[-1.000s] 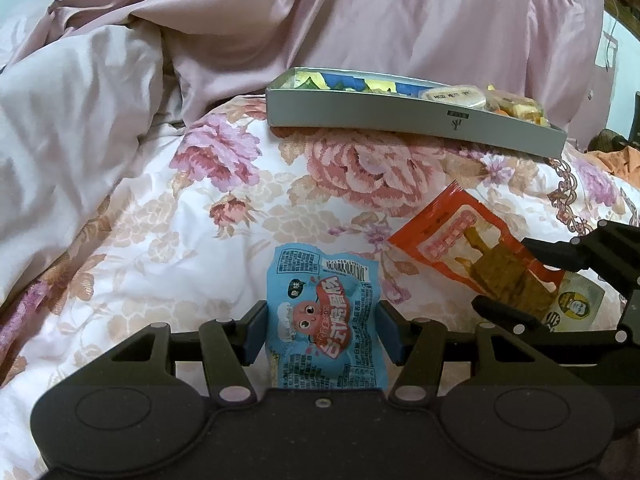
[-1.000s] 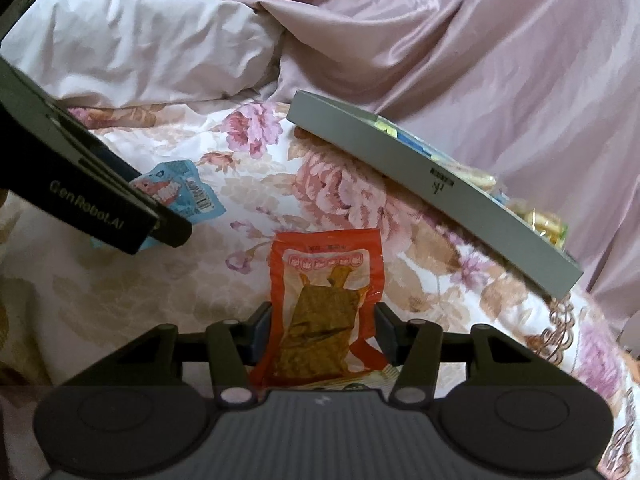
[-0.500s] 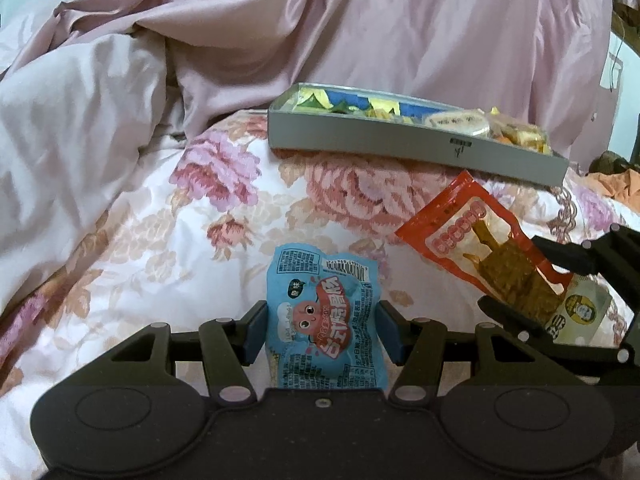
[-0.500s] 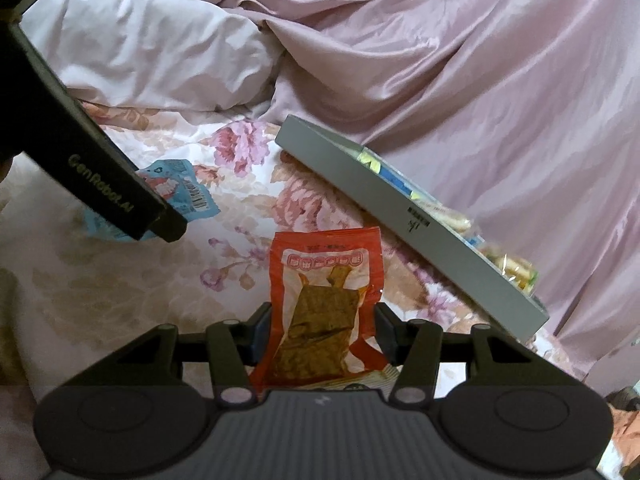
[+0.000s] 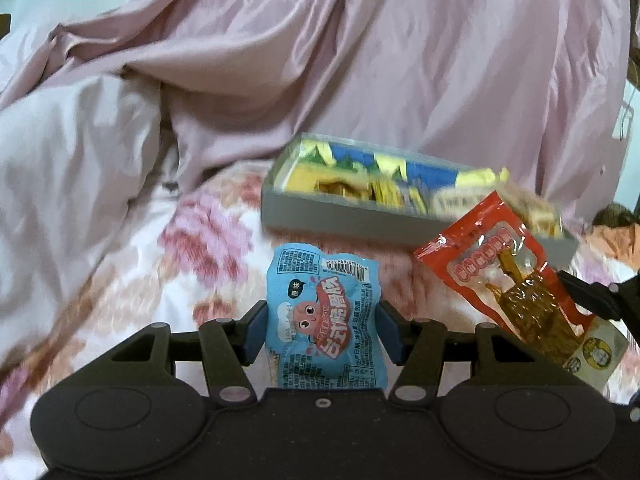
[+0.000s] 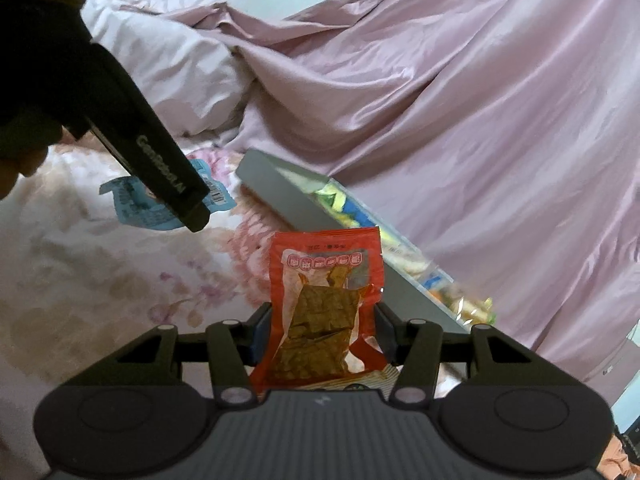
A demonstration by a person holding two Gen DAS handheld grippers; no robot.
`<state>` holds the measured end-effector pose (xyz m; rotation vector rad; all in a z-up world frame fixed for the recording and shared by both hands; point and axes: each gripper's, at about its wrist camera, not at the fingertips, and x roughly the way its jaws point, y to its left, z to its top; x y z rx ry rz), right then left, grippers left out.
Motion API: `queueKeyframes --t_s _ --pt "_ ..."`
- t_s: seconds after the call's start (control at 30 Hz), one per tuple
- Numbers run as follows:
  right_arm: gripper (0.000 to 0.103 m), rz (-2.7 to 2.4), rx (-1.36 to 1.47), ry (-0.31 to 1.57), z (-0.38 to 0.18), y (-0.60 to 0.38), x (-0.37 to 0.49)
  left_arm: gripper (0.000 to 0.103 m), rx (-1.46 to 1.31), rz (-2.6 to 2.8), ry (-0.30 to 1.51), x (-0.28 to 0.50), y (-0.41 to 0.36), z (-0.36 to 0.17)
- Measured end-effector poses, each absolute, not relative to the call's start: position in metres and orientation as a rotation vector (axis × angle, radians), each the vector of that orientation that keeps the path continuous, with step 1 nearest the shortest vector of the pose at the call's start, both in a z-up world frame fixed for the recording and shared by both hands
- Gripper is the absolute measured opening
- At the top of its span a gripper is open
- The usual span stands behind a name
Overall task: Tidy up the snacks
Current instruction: 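Carry the blue and red packets into the grey tray and release both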
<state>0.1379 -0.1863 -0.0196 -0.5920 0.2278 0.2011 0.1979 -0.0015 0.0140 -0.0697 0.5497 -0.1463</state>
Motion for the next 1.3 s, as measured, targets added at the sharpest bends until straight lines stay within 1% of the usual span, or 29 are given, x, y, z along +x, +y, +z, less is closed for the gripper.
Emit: queueKeyframes --t_s 0.3,0.47,0.63,0.87,1.3 --pt "0.058 0.177 -0.627 0.120 0.017 -0.187 0.191 0.059 -0.094 -0.129 0.462 0.260 -0.008 0.051" --pt "0.058 0.163 -0.630 0.096 0.030 -0.188 0.228 0.059 -0.080 -0.126 0.455 0.292 -0.017 0.059" --pt "0.058 0.170 -0.616 0.101 0.037 -0.185 0.263 0.059 -0.098 -0.109 0.480 0.322 -0.016 0.057" --pt "0.058 0.190 -0.661 0.121 0.031 -0.178 0.292 0.059 -0.136 -0.078 0.522 0.344 -0.009 0.048" --pt "0.059 0.214 -0.661 0.154 0.020 -0.171 0.306 0.060 -0.134 -0.080 0.545 0.357 -0.013 0.037"
